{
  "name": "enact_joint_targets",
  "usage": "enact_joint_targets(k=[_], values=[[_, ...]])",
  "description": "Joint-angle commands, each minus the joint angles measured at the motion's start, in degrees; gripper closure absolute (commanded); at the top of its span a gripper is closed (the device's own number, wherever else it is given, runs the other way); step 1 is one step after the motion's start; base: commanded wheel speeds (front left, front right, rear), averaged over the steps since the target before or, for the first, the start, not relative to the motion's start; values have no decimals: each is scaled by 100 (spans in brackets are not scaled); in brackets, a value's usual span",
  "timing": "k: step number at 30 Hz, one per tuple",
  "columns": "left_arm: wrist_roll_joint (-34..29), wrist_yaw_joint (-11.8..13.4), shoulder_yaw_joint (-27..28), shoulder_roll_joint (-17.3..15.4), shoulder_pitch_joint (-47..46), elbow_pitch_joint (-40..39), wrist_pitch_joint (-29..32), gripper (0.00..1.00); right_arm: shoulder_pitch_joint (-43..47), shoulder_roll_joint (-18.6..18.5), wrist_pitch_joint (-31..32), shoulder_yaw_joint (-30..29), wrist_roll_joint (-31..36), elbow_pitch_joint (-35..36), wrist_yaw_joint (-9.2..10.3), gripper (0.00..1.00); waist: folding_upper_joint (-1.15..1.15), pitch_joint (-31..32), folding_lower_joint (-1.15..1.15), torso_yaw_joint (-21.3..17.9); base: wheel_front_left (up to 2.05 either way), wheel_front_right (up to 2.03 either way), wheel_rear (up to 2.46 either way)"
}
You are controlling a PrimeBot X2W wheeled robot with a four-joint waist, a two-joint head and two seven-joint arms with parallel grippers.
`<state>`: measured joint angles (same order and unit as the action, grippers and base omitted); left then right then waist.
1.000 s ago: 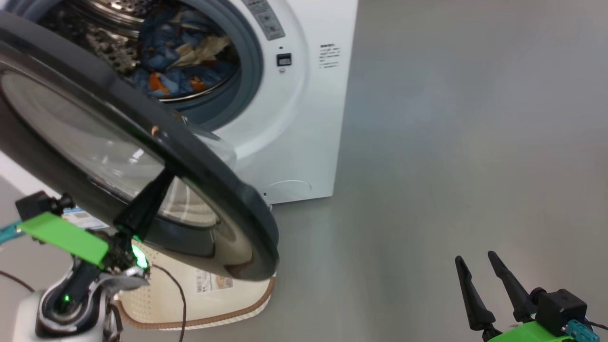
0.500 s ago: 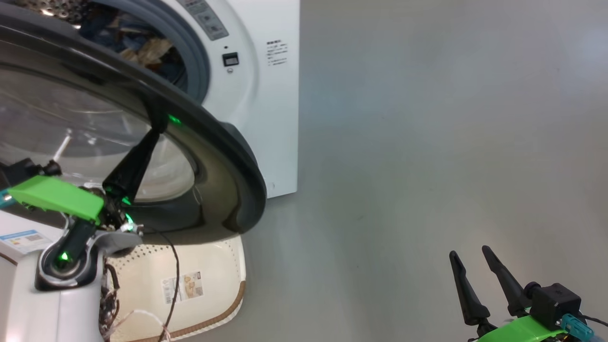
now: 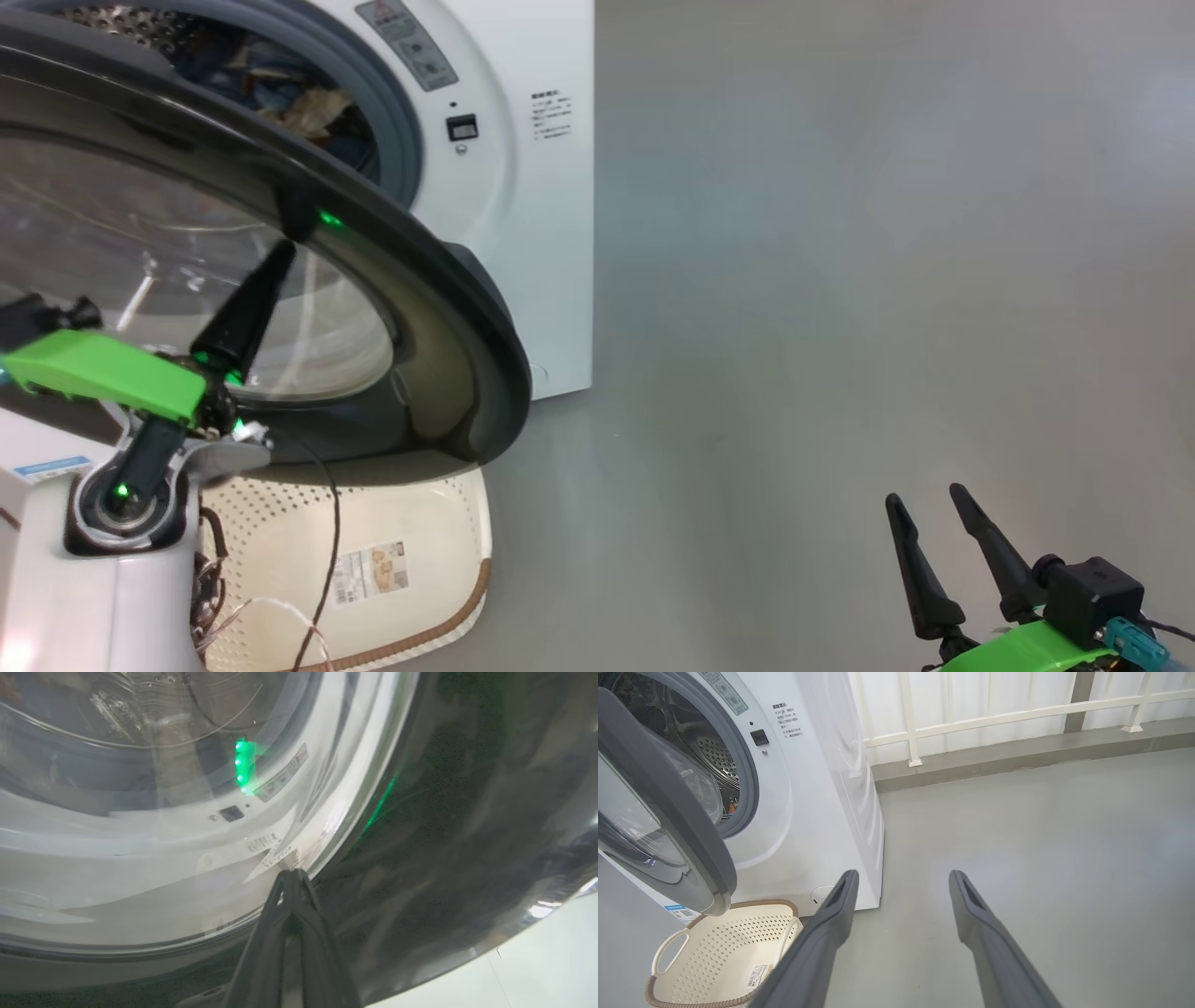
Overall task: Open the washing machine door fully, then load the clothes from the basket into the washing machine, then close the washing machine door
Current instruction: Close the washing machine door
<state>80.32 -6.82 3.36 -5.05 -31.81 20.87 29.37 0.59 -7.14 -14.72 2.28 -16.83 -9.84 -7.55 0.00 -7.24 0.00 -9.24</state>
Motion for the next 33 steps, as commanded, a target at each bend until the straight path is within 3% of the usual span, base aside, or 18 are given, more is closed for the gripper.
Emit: enact_joint_targets(k=[1, 2, 4, 5, 6, 12, 19, 26, 33], values=[[-149, -62, 83, -257, 90, -419, -130, 100, -75, -47, -28, 77, 12, 135, 6, 0, 0, 53, 0, 101, 0, 0, 0], [-268, -63, 21, -295, 210, -600, -229, 78, -64, -48, -28, 64, 13, 136, 6, 0, 0, 66, 0, 146, 0, 0, 0], [-607, -64, -128, -408, 495, -955, -506, 44, -47, -57, -28, 63, 12, 139, 6, 0, 0, 99, 0, 242, 0, 0, 0], [-853, -65, -225, -479, 658, -1114, -701, 9, -41, -63, -28, 61, 13, 139, 6, 0, 0, 119, 0, 292, 0, 0, 0], [-1105, -65, -344, -539, 830, -1246, -892, 0, -34, -66, -28, 47, 14, 141, 6, 0, 0, 142, 0, 348, 0, 0, 0], [-2627, -66, -1120, -875, 1744, -1494, -2080, 0, 33, -121, -28, 30, 30, 163, 6, 0, 0, 315, 0, 747, 0, 0, 0], [-3732, 42, -1519, -872, 2329, -1166, -3190, 0, 105, -180, -28, 13, 47, 191, 6, 0, 0, 517, 0, 1103, 0, 0, 0], [-4397, 264, -1704, -706, 2768, -749, -4110, 0, 250, -194, -28, -9, 60, 205, 6, 0, 0, 683, 0, 1467, 0, 0, 0], [-4770, 404, -1578, -581, 3021, -462, -4405, 0, 262, -183, -28, -3, 72, 213, 6, 0, 0, 744, 0, 1675, 0, 0, 0]])
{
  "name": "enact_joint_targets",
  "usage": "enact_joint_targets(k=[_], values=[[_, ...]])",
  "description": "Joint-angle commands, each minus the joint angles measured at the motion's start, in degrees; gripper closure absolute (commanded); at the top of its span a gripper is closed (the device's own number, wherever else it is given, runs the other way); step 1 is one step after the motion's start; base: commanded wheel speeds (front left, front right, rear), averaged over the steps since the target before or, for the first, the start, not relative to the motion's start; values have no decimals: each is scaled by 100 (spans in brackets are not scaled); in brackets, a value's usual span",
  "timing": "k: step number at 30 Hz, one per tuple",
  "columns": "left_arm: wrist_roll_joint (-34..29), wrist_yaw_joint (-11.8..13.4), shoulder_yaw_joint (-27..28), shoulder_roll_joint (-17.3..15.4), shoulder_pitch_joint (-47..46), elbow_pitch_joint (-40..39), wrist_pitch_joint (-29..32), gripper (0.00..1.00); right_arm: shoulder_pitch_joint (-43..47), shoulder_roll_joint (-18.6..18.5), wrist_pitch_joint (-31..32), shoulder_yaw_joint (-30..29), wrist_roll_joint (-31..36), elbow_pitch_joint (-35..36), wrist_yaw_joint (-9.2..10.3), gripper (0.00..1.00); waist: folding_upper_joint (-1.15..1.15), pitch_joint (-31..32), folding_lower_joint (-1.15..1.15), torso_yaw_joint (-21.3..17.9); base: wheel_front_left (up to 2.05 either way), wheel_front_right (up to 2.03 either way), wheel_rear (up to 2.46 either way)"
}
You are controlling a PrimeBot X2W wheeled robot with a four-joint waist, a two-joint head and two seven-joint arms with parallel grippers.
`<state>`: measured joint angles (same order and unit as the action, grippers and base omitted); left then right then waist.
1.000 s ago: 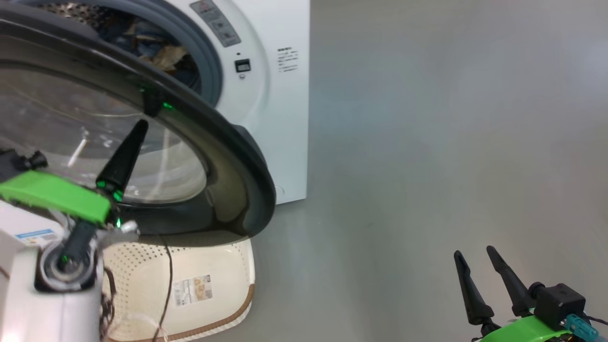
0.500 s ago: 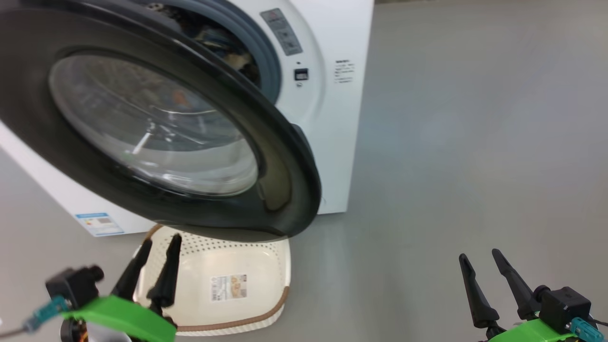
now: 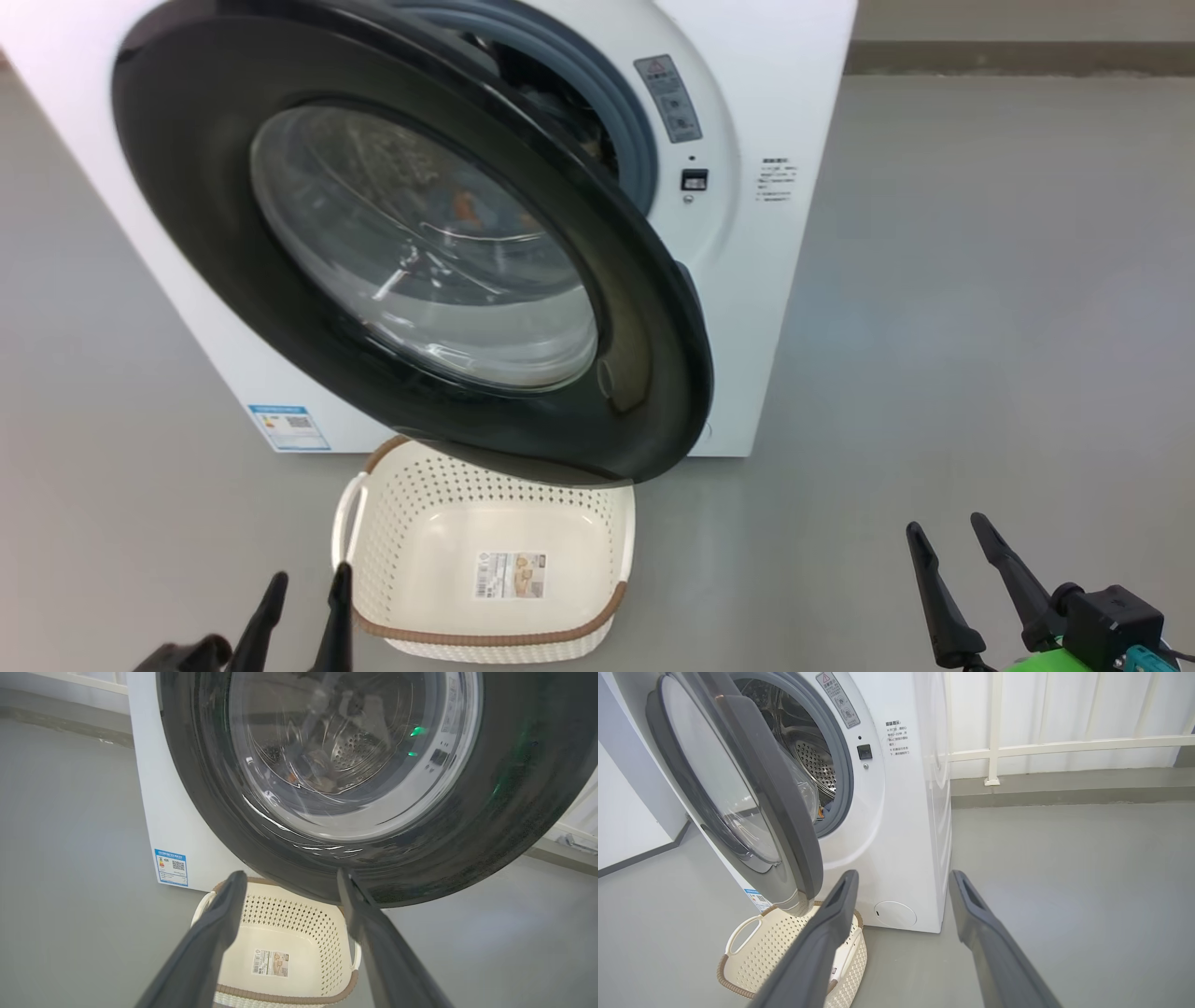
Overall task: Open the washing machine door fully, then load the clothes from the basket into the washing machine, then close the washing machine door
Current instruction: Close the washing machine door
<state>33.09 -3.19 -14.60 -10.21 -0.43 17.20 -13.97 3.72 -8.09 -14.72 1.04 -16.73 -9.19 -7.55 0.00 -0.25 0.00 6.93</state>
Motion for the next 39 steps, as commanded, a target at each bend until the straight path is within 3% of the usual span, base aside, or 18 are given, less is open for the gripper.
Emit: enact_joint_targets(k=[1, 10, 26, 27, 28, 29, 39], values=[[-65, 40, 254, -36, -92, -67, -81, 0, -48, -88, -28, 115, 62, 147, 6, 0, 0, 53, 0, 84, 0, 0, 0], [-421, -96, 574, 133, 15, -87, -101, 0, -35, -102, -28, 128, 65, 110, 6, 0, 0, 105, 0, 161, 0, 0, 0], [-776, -336, 952, 398, 82, -24, -102, 0, -16, -78, -28, 118, 101, 53, 6, 0, 0, 119, 0, -73, 0, 0, 0], [-790, -345, 962, 407, 79, -19, -102, 0, -15, -71, -28, 107, 101, 41, 6, 7, 0, 116, 0, -85, 0, 0, 0], [-803, -353, 970, 415, 78, -15, -102, 0, -11, -63, -28, 102, 87, 15, 6, 67, 0, 114, 0, -96, 0, 0, 0], [-814, -361, 980, 423, 77, -10, -102, 0, -6, -58, -28, 100, 68, -26, 6, 100, 0, 112, 0, -106, 0, 0, 0], [-878, -407, 1021, 469, 54, 63, -103, 0, -86, 32, -28, -27, -72, -257, 6, 100, 0, 101, 0, -148, 0, 0, 0]])
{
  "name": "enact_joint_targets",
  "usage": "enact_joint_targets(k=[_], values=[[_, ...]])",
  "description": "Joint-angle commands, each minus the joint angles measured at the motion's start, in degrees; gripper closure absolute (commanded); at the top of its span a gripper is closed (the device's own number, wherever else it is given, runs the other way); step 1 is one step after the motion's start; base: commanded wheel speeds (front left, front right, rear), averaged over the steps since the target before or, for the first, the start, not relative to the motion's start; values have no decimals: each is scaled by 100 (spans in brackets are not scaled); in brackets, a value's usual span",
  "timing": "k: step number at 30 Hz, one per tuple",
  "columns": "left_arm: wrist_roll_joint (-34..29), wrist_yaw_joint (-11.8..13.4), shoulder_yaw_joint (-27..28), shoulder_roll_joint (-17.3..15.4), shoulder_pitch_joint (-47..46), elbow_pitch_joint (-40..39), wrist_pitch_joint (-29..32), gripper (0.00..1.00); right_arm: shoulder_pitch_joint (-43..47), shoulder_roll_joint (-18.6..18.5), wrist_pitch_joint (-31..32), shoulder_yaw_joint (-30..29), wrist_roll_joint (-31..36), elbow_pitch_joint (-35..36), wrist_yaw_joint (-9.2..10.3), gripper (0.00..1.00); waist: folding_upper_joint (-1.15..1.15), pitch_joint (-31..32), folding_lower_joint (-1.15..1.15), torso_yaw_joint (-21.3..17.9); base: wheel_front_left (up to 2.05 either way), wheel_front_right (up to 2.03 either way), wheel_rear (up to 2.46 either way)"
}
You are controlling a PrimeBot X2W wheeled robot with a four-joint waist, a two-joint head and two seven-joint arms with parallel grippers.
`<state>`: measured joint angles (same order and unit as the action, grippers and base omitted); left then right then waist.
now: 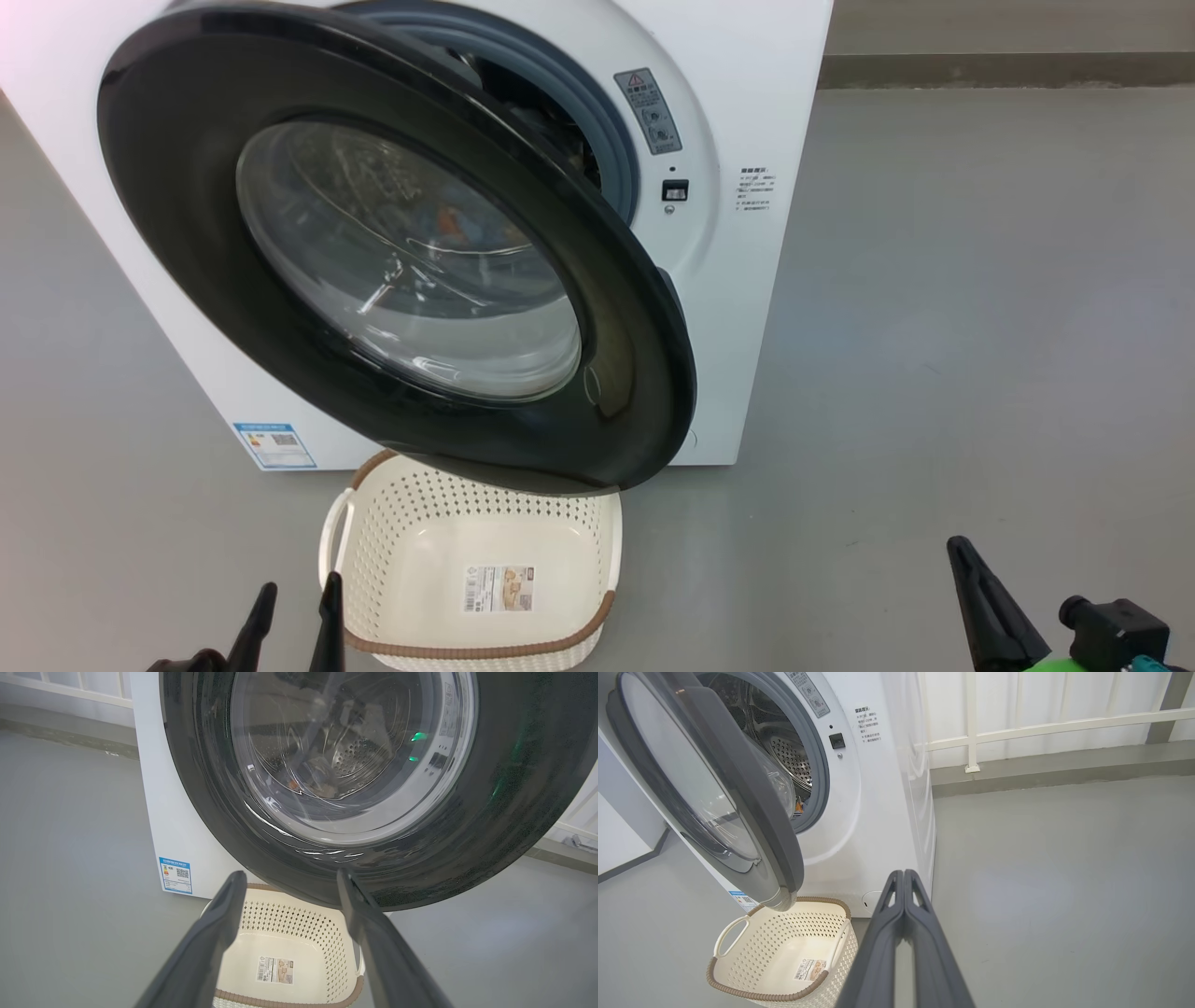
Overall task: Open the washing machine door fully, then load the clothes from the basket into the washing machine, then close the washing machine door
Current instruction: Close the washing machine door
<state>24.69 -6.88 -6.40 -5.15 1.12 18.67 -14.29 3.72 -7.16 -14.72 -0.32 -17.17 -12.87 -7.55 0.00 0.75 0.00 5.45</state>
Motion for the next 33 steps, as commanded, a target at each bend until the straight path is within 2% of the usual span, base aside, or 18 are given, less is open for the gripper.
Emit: enact_joint_targets(k=[1, 5, 8, 13, 18, 22, 23, 24, 27, 33], values=[[-40, -41, 201, -34, -103, -77, -71, 0, -122, -37, -28, 71, -56, 108, 6, 100, 0, 2, 0, -2, 0, 0, 0], [-35, -49, 207, -16, -91, -60, -71, 0, -385, 23, -28, -38, -126, 242, 6, 100, 0, 18, 0, -23, 0, 0, 0], [-34, -53, 220, -1, -79, -53, -71, 0, -853, 103, -28, -20, -226, 741, 6, 100, 0, 21, 0, -55, 0, 0, 0], [-11, -57, 217, 21, -99, -32, -71, 0, -1655, 205, -28, 486, -447, 1679, 6, 100, 0, 64, 0, -45, 0, 0, 0], [15, -59, 174, 47, -132, -42, -71, 0, -2137, 267, -28, 1402, -572, 2104, 6, 100, 0, 106, 0, 39, 0, 0, 0], [52, -59, 109, 73, -155, -54, -71, 0, -2287, 195, -28, 2378, -618, 1900, 6, 100, 0, 127, 0, 170, 0, 0, 0], [52, -59, 109, 73, -155, -54, -71, 0, -2287, 195, -28, 2378, -618, 1900, 6, 100, 0, 127, 0, 170, 0, 0, 0], [68, -59, 78, 85, -162, -65, -71, 0, -2289, 163, -28, 2793, -670, 1687, 6, 100, 0, 129, 0, 251, 0, 0, 0], [97, -60, 69, 102, -151, -88, -71, 0, -2249, 131, -28, 3259, -758, 1287, 6, 100, 0, 120, 0, 358, 0, 0, 0], [113, -60, -1, 127, -119, -123, -71, 0, -2200, 184, -28, 3472, -895, 663, 6, 100, 0, 61, 0, 513, 0, 0, 0]])
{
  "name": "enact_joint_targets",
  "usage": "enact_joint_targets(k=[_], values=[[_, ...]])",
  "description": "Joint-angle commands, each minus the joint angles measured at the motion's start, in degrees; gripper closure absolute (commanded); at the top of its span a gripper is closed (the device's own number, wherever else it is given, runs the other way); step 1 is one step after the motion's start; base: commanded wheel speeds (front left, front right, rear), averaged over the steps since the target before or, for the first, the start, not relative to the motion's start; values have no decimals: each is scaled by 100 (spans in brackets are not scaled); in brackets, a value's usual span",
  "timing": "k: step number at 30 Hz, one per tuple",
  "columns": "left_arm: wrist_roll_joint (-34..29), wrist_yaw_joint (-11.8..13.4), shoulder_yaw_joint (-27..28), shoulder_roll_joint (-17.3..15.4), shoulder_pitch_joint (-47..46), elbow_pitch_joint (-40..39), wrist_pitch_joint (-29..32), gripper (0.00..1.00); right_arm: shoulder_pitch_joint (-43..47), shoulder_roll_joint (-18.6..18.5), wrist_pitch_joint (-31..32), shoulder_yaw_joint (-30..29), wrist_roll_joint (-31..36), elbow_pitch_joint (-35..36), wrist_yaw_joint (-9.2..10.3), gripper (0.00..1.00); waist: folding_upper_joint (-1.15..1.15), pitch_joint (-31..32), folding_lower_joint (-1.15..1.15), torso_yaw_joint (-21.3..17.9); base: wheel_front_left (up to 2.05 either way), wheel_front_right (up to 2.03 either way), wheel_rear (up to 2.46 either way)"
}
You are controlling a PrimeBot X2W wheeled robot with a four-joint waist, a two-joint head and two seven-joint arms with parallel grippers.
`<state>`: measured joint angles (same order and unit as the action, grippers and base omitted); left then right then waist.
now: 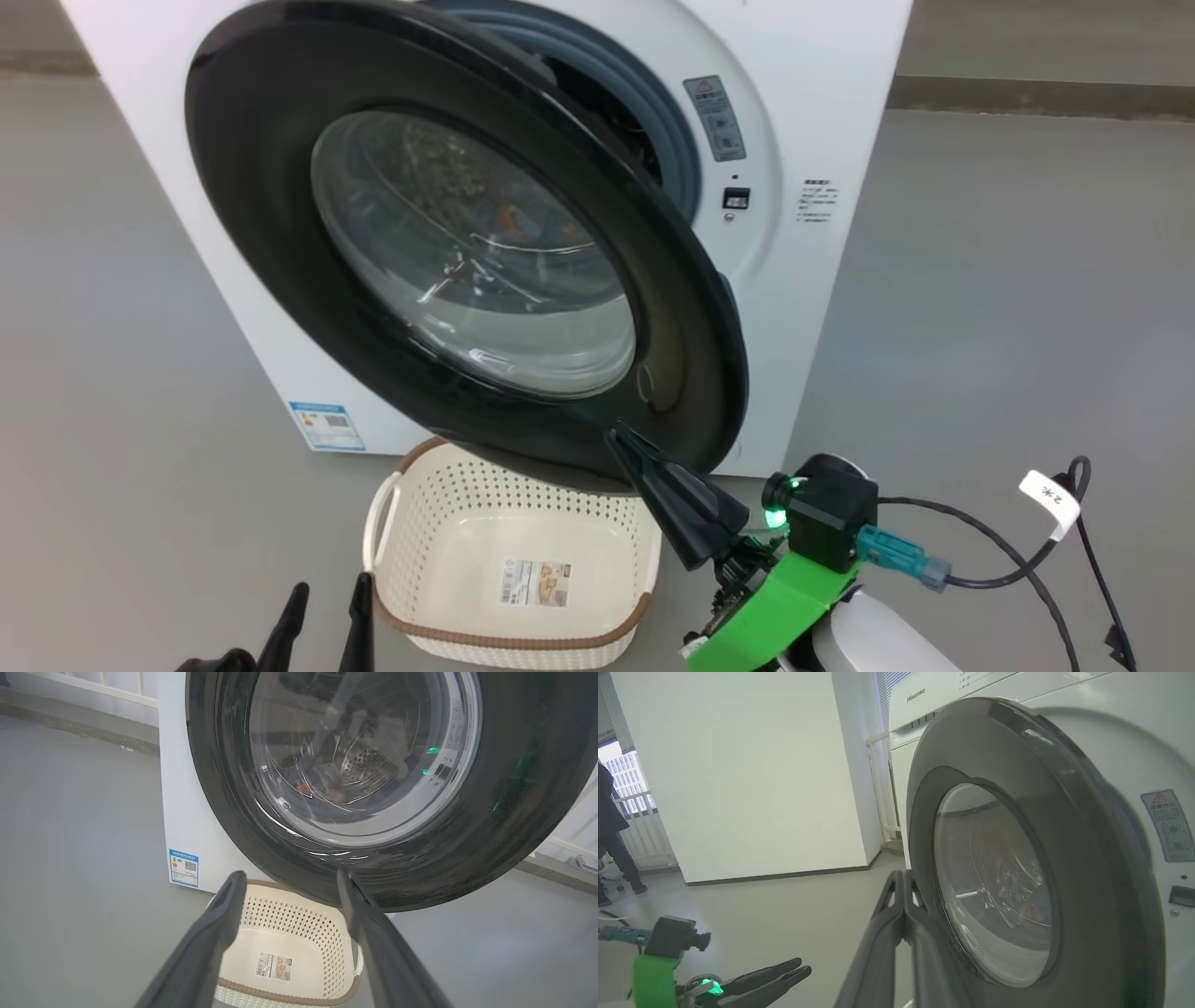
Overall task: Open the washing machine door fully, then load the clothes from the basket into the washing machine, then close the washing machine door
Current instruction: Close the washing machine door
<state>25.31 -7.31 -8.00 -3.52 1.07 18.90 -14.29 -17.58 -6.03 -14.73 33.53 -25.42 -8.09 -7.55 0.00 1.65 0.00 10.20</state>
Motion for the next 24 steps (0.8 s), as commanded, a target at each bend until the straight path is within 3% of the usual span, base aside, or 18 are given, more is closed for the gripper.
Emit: enact_joint_targets(k=[1, 11, 24], values=[[54, -17, 158, -31, -114, -150, -71, 0, -72, 87, -27, 69, -76, 87, 6, 100, 0, -41, 0, 61, 0, 0, 0], [79, -17, 112, -1, -149, -212, -71, 0, -235, 177, -27, -322, -94, -536, 6, 100, 0, -224, 0, 213, 0, 0, 0], [77, -17, 17, 30, -305, -275, -71, 0, -482, 36, -27, -561, -12, -628, 6, 100, 0, -639, 0, 265, 0, 0, 0]])
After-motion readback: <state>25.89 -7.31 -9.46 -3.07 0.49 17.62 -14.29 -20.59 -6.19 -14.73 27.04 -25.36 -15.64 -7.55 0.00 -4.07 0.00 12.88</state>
